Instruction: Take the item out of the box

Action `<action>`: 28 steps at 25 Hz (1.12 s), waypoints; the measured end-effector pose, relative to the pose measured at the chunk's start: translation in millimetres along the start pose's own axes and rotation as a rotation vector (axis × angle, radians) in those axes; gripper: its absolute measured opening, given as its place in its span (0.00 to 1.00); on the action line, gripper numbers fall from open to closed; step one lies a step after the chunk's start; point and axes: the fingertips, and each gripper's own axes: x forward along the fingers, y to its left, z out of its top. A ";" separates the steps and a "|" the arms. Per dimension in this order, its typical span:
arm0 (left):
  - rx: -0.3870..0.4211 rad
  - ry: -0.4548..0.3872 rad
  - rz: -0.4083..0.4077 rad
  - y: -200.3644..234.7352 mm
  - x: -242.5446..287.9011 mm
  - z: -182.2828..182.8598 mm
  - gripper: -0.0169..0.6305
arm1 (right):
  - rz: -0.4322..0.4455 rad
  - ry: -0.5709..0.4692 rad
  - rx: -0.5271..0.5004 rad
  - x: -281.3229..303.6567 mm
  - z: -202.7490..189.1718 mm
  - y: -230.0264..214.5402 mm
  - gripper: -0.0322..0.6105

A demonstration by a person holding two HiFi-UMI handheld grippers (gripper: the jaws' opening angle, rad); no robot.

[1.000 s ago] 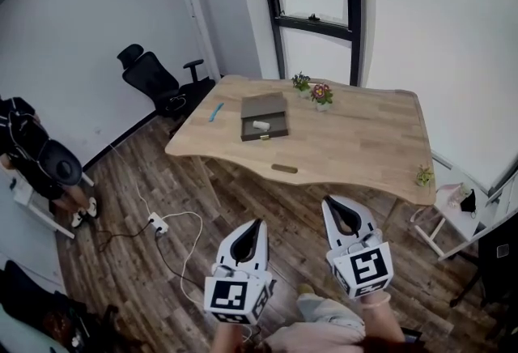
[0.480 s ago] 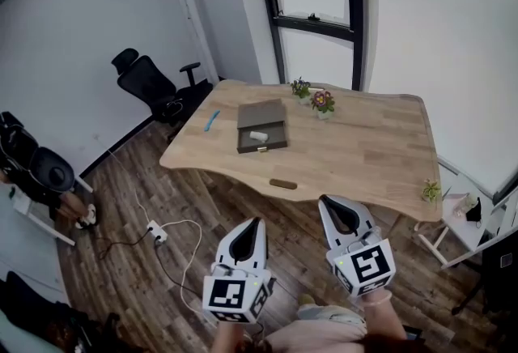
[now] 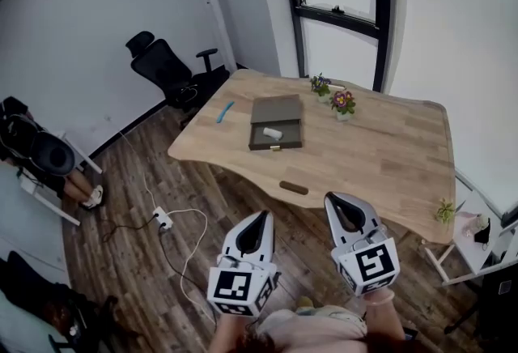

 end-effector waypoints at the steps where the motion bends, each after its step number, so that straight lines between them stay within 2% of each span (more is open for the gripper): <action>1: 0.001 0.006 0.007 3.4 1.7 -1.6 0.03 | 0.008 0.001 -0.004 4.9 -1.8 0.4 0.05; 6: -0.009 0.016 0.036 15.0 10.6 -3.6 0.03 | 0.042 0.017 -0.015 24.2 -6.3 3.2 0.05; 9: -0.009 0.022 0.041 21.6 18.2 -4.4 0.03 | 0.055 0.025 -0.049 35.0 -9.8 4.9 0.05; 15: -0.020 0.008 0.039 39.5 39.6 1.0 0.03 | 0.086 0.027 -0.055 56.4 -11.4 5.9 0.05; 22: -0.015 0.002 0.005 65.7 76.7 5.3 0.03 | 0.029 0.039 0.020 92.6 -21.1 -14.1 0.05; 28: -0.030 0.006 -0.019 90.7 108.3 5.8 0.03 | 0.017 0.074 0.000 130.7 -32.8 -21.5 0.05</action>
